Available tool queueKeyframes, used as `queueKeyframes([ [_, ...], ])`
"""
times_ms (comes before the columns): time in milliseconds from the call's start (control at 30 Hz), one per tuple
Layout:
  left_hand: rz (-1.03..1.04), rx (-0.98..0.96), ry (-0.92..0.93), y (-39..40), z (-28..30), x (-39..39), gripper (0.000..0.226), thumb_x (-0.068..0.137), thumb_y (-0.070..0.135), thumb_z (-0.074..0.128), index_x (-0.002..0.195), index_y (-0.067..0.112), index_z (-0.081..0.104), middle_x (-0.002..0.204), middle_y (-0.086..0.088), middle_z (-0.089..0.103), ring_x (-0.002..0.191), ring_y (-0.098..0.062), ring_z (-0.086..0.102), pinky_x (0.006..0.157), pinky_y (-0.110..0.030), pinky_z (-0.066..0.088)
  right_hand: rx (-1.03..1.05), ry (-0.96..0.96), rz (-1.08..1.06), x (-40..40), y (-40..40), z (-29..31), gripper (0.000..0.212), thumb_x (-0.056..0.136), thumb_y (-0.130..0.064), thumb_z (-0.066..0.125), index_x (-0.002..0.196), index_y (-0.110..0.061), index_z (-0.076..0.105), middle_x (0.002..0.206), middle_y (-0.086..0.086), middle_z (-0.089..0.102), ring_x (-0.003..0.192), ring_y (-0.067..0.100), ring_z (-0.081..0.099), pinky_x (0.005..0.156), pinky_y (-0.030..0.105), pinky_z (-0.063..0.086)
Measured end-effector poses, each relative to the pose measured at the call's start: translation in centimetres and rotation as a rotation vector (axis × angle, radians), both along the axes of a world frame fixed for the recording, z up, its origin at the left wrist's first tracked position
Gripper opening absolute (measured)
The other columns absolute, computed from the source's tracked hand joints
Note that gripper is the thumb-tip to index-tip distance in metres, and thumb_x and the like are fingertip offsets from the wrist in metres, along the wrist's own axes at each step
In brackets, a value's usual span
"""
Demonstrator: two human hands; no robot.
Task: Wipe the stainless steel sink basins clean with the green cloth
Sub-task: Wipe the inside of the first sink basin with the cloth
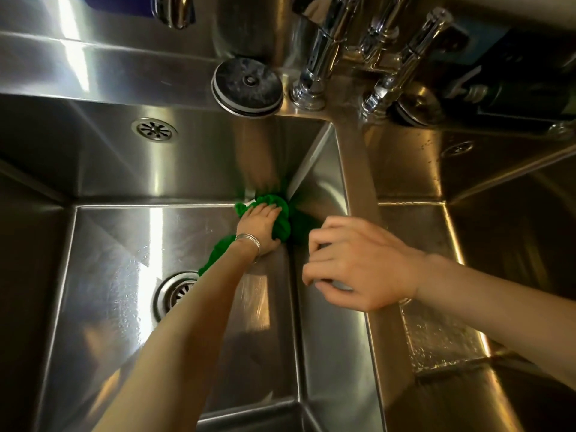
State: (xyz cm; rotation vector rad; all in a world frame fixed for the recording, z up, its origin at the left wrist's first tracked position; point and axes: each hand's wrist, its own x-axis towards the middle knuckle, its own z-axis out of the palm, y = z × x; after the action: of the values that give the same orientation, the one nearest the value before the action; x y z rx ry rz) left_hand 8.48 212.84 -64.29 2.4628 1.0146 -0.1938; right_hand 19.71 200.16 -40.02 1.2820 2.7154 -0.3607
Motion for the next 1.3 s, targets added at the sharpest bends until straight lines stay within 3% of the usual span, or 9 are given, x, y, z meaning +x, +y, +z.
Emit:
queueKeyframes([
  [167, -0.276, -0.076, -0.079, -4.3, 0.0, -4.2, 0.076, 0.072, 0.034, 0.069, 0.140, 0.015, 0.039, 0.144, -0.010, 0.040, 0.135, -0.029, 0.031, 0.116, -0.042, 0.016, -0.026, -0.037, -0.014, -0.1, 0.2, 0.2, 0.024, 0.085, -0.033, 0.042, 0.078, -0.026, 0.064, 0.068, -0.010, 0.061, 0.079, 0.012, 0.054, 0.076, 0.030, 0.035],
  [333, -0.862, -0.058, -0.059, -15.2, 0.2, -10.7, 0.074, 0.039, 0.051, 0.080, 0.106, 0.025, 0.068, 0.108, 0.003, 0.068, 0.105, -0.019, 0.062, 0.091, -0.041, 0.049, -0.041, -0.072, -0.029, -0.2, 0.1, 0.3, 0.027, 0.085, -0.033, 0.039, 0.079, -0.026, 0.065, 0.070, -0.010, 0.064, 0.080, 0.012, 0.055, 0.077, 0.032, 0.038],
  [433, -1.086, -0.013, -0.002, -17.7, -0.1, -12.8, 0.064, 0.054, 0.046, 0.076, 0.114, 0.029, 0.063, 0.121, 0.006, 0.063, 0.119, -0.016, 0.055, 0.103, -0.039, 0.038, -0.062, -0.082, -0.036, -0.5, 0.1, 0.5, 0.031, 0.086, -0.034, 0.036, 0.081, -0.027, 0.066, 0.071, -0.010, 0.065, 0.080, 0.013, 0.056, 0.078, 0.032, 0.037],
  [500, -1.009, 0.031, -0.016, -16.4, -0.6, -13.1, 0.073, 0.055, 0.041, 0.076, 0.123, 0.025, 0.055, 0.129, 0.001, 0.057, 0.126, -0.021, 0.048, 0.107, -0.044, 0.030, -0.054, -0.082, -0.035, -0.6, 0.1, 0.4, 0.031, 0.086, -0.033, 0.036, 0.081, -0.026, 0.066, 0.071, -0.010, 0.065, 0.080, 0.013, 0.056, 0.078, 0.032, 0.038],
  [633, -0.554, -0.051, 0.001, -11.4, -0.5, -11.9, 0.082, 0.045, 0.041, 0.079, 0.121, 0.021, 0.056, 0.124, -0.007, 0.060, 0.117, -0.028, 0.056, 0.096, -0.048, 0.044, -0.010, -0.052, -0.027, -0.3, 0.1, 0.3, 0.028, 0.084, -0.032, 0.038, 0.075, -0.024, 0.064, 0.066, -0.007, 0.063, 0.076, 0.015, 0.056, 0.075, 0.030, 0.034],
  [800, -0.159, -0.034, 0.006, -5.8, 0.7, -9.1, 0.071, 0.077, 0.032, 0.065, 0.141, 0.017, 0.037, 0.146, -0.009, 0.035, 0.138, -0.028, 0.025, 0.114, -0.038, 0.018, -0.022, -0.072, -0.021, -0.1, 0.1, 0.1, 0.030, 0.085, -0.033, 0.036, 0.077, -0.025, 0.065, 0.069, -0.008, 0.063, 0.077, 0.013, 0.055, 0.076, 0.028, 0.032],
  [1000, -0.711, 0.013, -0.122, -14.0, 0.7, -11.0, 0.053, 0.051, 0.037, 0.077, 0.100, 0.019, 0.070, 0.105, -0.006, 0.067, 0.100, -0.024, 0.064, 0.085, -0.035, 0.052, -0.027, -0.094, -0.028, -0.4, 0.1, 0.4, 0.032, 0.084, -0.033, 0.035, 0.075, -0.026, 0.065, 0.067, -0.009, 0.062, 0.075, 0.013, 0.055, 0.072, 0.028, 0.031],
  [1133, -1.193, -0.030, 0.008, -18.7, 0.9, -11.2, 0.050, 0.074, 0.019, 0.069, 0.122, 0.011, 0.058, 0.132, -0.012, 0.053, 0.128, -0.029, 0.043, 0.111, -0.043, 0.026, -0.034, -0.100, -0.037, -0.5, 0.1, 0.7, 0.035, 0.084, -0.034, 0.033, 0.076, -0.027, 0.067, 0.067, -0.010, 0.063, 0.075, 0.012, 0.056, 0.072, 0.028, 0.034],
  [1300, -0.891, -0.015, -0.025, -13.6, -0.3, -11.0, 0.054, 0.059, 0.037, 0.069, 0.110, 0.021, 0.065, 0.115, -0.003, 0.065, 0.111, -0.023, 0.060, 0.095, -0.040, 0.047, -0.007, -0.096, -0.029, -0.6, -0.2, 0.4, 0.033, 0.084, -0.034, 0.034, 0.074, -0.027, 0.065, 0.065, -0.010, 0.062, 0.073, 0.012, 0.055, 0.072, 0.027, 0.030],
])
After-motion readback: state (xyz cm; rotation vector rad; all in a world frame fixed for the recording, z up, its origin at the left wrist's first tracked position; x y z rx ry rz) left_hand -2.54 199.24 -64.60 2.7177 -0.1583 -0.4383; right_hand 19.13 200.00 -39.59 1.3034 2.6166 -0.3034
